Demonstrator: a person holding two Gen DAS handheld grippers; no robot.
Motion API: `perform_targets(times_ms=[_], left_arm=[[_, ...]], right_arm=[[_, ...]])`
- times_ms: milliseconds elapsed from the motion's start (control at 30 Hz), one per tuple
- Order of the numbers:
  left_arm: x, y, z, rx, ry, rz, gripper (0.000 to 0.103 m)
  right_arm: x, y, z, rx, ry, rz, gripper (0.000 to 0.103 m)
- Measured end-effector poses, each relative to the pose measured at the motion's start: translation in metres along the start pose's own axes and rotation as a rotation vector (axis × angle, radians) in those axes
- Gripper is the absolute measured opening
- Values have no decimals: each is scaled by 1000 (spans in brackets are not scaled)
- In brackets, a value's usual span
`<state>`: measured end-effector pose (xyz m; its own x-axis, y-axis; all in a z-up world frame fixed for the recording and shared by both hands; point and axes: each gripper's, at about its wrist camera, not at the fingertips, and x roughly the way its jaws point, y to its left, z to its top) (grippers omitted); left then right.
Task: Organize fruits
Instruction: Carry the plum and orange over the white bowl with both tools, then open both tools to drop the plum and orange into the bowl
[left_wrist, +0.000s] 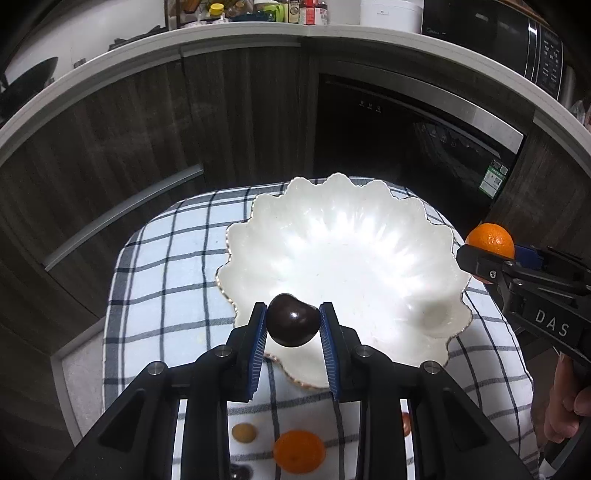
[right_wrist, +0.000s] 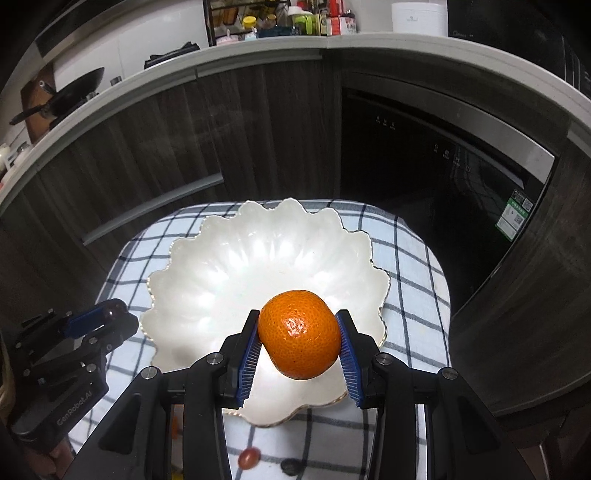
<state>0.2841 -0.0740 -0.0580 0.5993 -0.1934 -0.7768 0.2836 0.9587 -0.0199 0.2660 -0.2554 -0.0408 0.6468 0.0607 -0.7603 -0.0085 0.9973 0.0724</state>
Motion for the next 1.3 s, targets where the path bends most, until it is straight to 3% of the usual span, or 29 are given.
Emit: perform_targets(times_ms=[833,967,1033,1100,1167,1300], left_arm=[[49,-7,7,3,69,-54,30],[44,-8,6,2,42,-31,61],[43,-7,6,-1,38,-23,62],[41,-5,6,3,40,-12,63],[39,-5,5,6,37,-5,67],[30,-4,6,2,21,-2,78]], right_arm=[[52,-7,-8,-6,104,-10,41],[53,-7,-9,-7,109,-23,42],[52,-8,-8,-11,110,-36,52],[47,-9,-6,-20,87,-72,74],[39,-10,-3,-24,51,-101,79],[29,-10,2,-21,26,-110,79]])
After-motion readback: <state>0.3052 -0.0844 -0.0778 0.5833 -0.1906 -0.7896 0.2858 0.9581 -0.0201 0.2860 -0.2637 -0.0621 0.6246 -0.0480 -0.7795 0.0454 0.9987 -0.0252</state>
